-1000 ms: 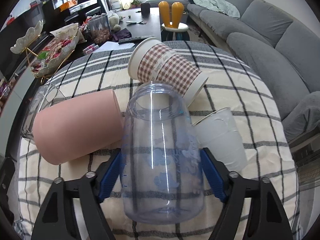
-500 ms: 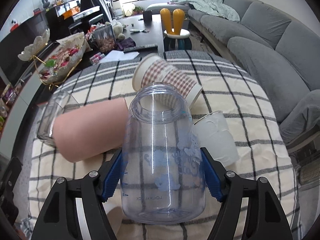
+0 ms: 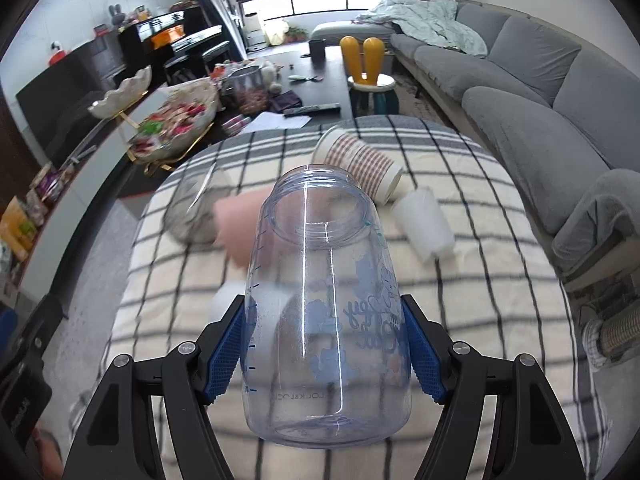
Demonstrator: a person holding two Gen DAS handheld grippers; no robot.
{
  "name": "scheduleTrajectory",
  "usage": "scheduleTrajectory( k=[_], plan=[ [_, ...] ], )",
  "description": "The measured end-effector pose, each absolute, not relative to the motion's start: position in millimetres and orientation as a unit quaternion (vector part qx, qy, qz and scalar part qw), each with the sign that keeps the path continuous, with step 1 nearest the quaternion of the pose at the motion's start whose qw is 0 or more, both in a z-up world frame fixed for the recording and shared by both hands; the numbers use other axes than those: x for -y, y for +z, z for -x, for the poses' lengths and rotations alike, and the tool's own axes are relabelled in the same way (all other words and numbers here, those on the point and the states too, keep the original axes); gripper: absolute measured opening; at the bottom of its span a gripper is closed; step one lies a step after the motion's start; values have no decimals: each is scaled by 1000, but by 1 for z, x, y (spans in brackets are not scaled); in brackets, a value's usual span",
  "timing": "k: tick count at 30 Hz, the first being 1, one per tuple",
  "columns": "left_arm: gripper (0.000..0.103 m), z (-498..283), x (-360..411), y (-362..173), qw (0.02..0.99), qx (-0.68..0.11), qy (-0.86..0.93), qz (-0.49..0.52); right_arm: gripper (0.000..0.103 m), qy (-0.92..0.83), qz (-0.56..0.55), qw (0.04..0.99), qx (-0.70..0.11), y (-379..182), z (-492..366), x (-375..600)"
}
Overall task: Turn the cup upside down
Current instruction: 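Lift the clear bottle with the right tool toward the left tool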
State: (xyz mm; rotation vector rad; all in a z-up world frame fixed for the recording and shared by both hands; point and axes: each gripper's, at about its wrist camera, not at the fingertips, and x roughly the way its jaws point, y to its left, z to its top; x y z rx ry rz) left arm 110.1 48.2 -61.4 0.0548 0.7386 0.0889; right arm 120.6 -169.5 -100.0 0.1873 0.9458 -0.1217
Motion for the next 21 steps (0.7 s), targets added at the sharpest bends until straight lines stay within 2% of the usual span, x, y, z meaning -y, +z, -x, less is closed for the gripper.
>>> scheduleTrajectory(
  k=[8, 21],
  plan=[
    [103, -59, -82, -63, 929, -365, 59, -28, 73, -21, -106, 872, -477, -128, -69, 130],
    [103, -31, -121, -77, 922, -377, 86, -2, 73, -14, -156, 861, -483, -164, -74, 102]
  ],
)
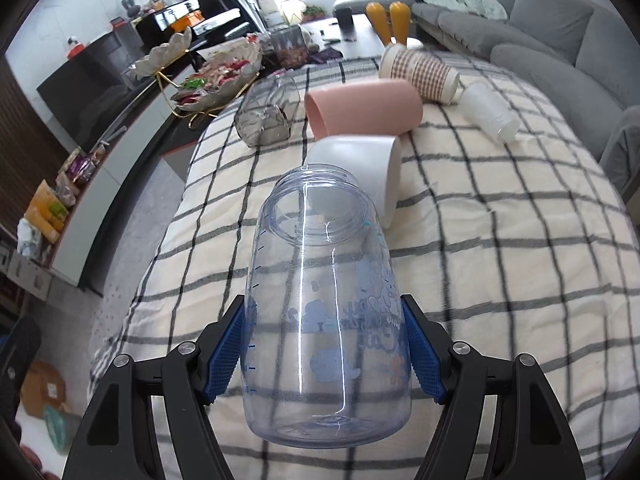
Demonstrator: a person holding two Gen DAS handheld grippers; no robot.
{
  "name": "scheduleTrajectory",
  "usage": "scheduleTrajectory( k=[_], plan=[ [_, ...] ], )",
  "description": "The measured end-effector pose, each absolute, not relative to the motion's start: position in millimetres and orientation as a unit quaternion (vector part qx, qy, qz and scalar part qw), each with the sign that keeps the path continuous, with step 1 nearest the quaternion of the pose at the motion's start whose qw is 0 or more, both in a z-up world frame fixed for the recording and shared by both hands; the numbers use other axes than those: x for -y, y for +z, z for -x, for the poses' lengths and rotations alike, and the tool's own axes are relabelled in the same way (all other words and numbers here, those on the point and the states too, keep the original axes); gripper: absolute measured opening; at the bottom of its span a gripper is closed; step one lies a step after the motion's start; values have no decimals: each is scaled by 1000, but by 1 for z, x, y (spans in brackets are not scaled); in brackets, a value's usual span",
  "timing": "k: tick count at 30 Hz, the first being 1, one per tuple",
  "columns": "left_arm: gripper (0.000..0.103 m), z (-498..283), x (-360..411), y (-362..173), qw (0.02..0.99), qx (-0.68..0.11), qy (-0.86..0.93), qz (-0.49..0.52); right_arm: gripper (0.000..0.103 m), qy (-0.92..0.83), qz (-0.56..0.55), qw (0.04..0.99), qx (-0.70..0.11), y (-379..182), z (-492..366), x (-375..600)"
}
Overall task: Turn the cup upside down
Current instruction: 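Lift the clear bottle with the right tool toward the left tool, then close the left tool on the clear bottle while the right tool releases it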
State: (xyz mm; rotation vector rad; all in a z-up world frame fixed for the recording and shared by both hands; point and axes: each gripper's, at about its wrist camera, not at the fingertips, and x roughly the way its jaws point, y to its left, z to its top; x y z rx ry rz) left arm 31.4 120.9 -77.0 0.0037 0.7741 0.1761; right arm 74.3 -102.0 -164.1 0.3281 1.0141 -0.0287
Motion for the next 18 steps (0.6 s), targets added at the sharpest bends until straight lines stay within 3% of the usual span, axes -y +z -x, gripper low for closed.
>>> scheduleTrajectory(
  k=[15, 18],
  plan=[
    [103, -39, -127, -84, 920, -382, 88, -2, 73, -4, -165, 846, -507, -186, -93, 91],
    [103, -39, -123, -81, 921, -381, 85, -4, 82, -8, -164, 848, -504, -182, -88, 95]
  ],
)
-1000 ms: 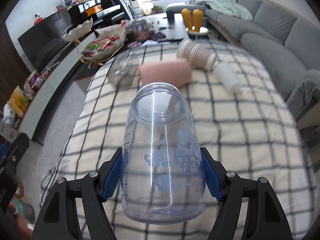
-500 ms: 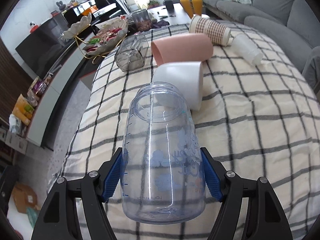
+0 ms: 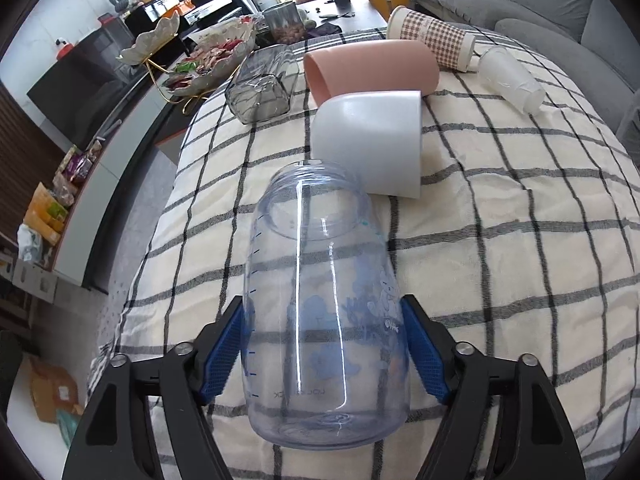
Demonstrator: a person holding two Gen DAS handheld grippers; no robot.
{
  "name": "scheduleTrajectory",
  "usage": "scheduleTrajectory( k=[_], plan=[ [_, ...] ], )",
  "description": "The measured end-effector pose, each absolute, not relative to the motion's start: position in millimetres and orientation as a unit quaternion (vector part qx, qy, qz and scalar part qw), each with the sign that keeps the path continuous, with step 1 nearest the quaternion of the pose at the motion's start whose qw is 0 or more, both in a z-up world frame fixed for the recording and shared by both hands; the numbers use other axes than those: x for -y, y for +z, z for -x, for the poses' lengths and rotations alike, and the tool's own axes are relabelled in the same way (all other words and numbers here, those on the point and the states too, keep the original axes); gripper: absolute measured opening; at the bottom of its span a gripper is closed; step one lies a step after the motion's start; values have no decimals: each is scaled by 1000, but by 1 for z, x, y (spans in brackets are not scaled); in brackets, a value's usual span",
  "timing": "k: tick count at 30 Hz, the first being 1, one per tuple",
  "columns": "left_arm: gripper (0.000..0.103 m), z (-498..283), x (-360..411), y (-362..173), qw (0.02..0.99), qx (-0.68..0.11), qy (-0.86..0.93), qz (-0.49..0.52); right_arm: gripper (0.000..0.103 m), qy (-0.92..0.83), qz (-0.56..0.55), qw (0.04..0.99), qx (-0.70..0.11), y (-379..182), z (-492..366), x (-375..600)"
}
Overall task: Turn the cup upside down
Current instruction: 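Close the left tool on the clear bottle while the right tool releases it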
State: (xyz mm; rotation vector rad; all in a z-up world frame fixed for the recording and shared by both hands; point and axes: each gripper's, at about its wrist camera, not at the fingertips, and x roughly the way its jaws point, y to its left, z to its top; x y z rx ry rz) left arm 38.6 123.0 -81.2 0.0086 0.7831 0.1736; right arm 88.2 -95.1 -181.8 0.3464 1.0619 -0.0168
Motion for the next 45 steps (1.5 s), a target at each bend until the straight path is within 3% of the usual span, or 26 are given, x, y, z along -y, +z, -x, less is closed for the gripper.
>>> scheduleTrajectory(
  k=[12, 21, 45],
  plan=[
    [103, -30, -68, -75, 933, -359, 23, 2, 88, -42, -131, 893, -428, -109, -33, 161],
    [103, -17, 4, -118, 959, -277, -48, -26, 95, -152, -94, 928, -326, -75, 16, 228],
    [101, -36, 58, -185, 944, -323, -47, -45, 95, -161, -217, 874, -404, -136, 13, 290]
  ],
)
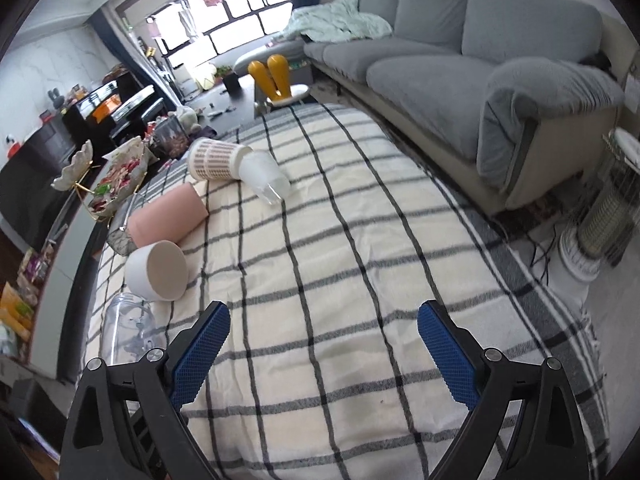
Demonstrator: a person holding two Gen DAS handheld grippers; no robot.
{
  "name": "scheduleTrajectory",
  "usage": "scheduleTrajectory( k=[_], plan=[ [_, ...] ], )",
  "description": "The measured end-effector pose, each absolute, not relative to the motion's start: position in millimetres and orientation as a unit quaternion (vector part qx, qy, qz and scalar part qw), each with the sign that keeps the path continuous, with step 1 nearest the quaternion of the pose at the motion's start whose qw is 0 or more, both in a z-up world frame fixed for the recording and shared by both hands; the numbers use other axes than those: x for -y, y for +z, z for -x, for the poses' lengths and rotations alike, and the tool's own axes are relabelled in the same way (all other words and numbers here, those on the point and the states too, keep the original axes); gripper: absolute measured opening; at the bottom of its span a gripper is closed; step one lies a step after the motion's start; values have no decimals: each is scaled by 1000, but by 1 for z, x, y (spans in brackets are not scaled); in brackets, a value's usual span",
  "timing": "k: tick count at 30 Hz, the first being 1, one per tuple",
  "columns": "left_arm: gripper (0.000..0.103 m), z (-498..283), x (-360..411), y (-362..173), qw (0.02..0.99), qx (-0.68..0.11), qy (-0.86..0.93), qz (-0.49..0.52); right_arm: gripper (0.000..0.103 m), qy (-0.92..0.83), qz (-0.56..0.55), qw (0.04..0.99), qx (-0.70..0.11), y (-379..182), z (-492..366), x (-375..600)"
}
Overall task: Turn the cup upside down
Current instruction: 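Close the left tool on the clear bottle while the right tool releases it, then rotate the held bottle with the left tool so its opening faces down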
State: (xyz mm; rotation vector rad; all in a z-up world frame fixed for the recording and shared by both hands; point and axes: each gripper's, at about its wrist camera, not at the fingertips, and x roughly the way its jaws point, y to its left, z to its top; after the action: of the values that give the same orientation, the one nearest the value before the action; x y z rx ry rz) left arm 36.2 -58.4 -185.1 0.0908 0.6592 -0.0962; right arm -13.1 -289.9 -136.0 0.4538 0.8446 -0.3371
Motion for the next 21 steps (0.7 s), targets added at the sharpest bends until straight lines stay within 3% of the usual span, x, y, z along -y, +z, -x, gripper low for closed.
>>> scheduleTrajectory(
  k=[5, 12, 21],
  plan=[
    [95, -43, 50, -189, 937, -346, -35, -22, 95, -158, -223, 871, -407, -138, 12, 290],
    [73, -52, 43, -193, 929, -369, -35, -7, 95, -151, -224, 870, -413, -141, 10, 288],
    [72, -53, 39, -186, 929, -368, -42, -3, 95, -147, -222, 873, -409, -136, 11, 284]
  ],
)
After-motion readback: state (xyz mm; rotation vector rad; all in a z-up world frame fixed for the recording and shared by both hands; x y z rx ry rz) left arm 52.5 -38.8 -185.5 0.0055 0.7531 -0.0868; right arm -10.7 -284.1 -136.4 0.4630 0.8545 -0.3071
